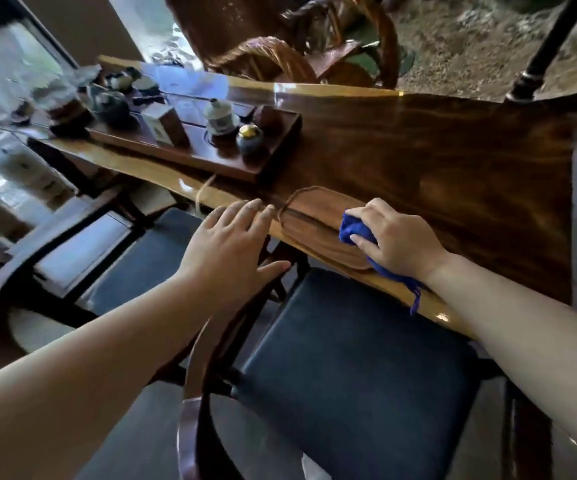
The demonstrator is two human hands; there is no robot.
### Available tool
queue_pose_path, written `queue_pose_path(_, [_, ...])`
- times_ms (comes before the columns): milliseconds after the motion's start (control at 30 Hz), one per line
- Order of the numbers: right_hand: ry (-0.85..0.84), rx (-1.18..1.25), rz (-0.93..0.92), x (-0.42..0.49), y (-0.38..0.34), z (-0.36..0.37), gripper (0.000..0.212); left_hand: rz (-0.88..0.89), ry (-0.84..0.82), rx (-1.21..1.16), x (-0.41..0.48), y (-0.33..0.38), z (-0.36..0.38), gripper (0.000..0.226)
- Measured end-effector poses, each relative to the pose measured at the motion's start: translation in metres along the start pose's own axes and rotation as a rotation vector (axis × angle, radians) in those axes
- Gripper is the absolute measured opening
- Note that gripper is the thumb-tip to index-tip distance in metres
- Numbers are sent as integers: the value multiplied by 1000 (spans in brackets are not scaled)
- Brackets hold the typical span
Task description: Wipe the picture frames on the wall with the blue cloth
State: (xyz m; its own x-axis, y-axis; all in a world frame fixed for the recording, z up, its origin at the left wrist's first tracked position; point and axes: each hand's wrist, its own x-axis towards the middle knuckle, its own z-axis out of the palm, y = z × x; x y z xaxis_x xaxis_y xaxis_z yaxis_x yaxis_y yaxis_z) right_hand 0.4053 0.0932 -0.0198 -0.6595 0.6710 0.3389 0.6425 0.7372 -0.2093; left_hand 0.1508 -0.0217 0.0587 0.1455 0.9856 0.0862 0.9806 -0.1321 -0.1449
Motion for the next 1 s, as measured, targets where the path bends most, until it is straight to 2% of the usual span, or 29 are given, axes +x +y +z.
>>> queue_pose_path(233, [-63,-15,88,-3,40,35,40,26,-65,4,15,29,34,87])
queue_pose_path(633, [-201,-37,94,66,43,121,40,-18,-165,32,27,16,97,86])
queue_pose_path(700, [-201,-17,110,70,44,136,45,-25,-185,28,26,14,104,86])
queue_pose_path(867, [-340,-107,140,57,50,168,67,-36,-258,21,23,5,128,86])
queue_pose_path(1000, [-410,-121,130,58,49,163,76,-39,-266,20,21,-1,136,87])
